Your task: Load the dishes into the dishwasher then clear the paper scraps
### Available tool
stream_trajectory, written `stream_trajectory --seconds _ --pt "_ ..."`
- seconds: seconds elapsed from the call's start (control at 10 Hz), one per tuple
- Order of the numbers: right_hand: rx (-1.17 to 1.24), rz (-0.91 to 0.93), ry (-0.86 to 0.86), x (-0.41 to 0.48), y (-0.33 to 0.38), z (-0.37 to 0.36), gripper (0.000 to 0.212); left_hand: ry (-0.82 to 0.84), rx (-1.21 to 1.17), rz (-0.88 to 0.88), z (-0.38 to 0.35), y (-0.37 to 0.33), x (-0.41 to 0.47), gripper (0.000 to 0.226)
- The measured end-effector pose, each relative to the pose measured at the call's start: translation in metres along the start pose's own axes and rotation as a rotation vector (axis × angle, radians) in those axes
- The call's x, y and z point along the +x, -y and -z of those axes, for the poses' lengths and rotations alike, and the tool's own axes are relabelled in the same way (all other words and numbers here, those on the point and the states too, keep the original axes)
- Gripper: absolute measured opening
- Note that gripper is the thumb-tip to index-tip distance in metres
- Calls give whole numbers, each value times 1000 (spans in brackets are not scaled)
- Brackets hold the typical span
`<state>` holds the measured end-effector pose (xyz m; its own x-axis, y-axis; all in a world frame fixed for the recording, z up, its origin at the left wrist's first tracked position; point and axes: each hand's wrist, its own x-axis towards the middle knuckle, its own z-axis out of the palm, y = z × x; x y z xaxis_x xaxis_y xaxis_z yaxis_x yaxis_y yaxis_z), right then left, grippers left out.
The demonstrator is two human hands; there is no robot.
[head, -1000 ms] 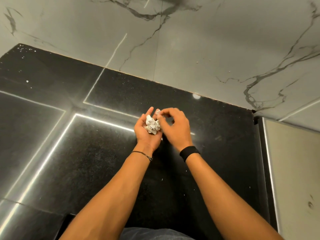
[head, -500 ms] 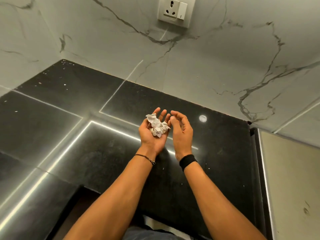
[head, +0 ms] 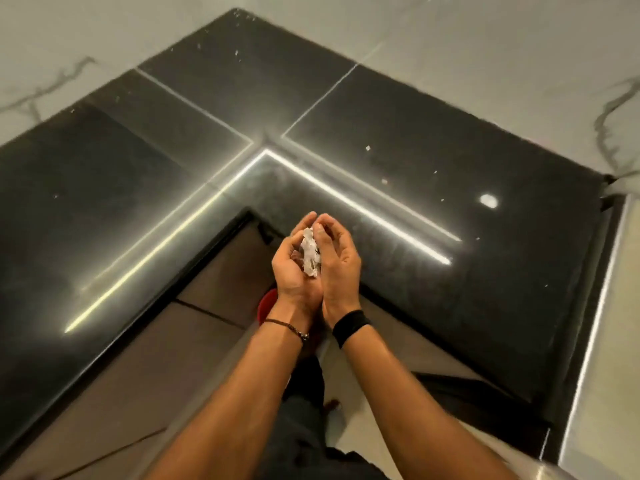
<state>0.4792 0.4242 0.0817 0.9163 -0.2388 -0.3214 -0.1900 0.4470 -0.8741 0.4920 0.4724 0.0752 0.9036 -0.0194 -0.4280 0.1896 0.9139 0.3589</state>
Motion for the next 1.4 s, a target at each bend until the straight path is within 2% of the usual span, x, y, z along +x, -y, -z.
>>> stream_trajectory --seconds 0.1,0.2,0.3,0.4,0.5,0.6,0.7,0.8,0.9,1.1,1.2,1.3,1.4 --pt "-17 -75 -6 -31 -43 -2 32 -145 42 -23 45 -11 -25 43" --pt "-62 -145 -14 -42 -80 -1 42 -219 54 -35 79 -14 -35 40" --pt "-65 -247 -86 -41 -128 6 38 -368 104 -10 124 -11 -27 41" --pt "-53 -350 -155 -14 -192 18 25 -500 119 39 183 2 9 28" --pt "-85 -435 -253 19 -265 28 32 -643 44 116 249 19 55 34" --pt "-35 -496 -319 52 -338 42 28 -686 81 155 317 37 103 45" --pt "-24 -511 -283 80 -395 58 32 -545 211 204 371 47 141 53" --pt "-134 -481 -234 102 -433 74 30 -476 406 256 410 47 167 56" --pt "-248 -482 -209 110 -450 85 20 -480 529 273 431 44 174 45" --pt "-247 -474 -134 105 -432 82 32 -499 615 203 416 30 160 30" --pt "-287 -447 -119 100 -407 68 28 -525 608 241 389 23 147 15" --pt "-345 -393 -110 90 -371 56 23 -562 526 203 347 9 127 9" --pt "-244 -409 -178 74 -320 47 21 -643 307 159 303 -6 103 15"
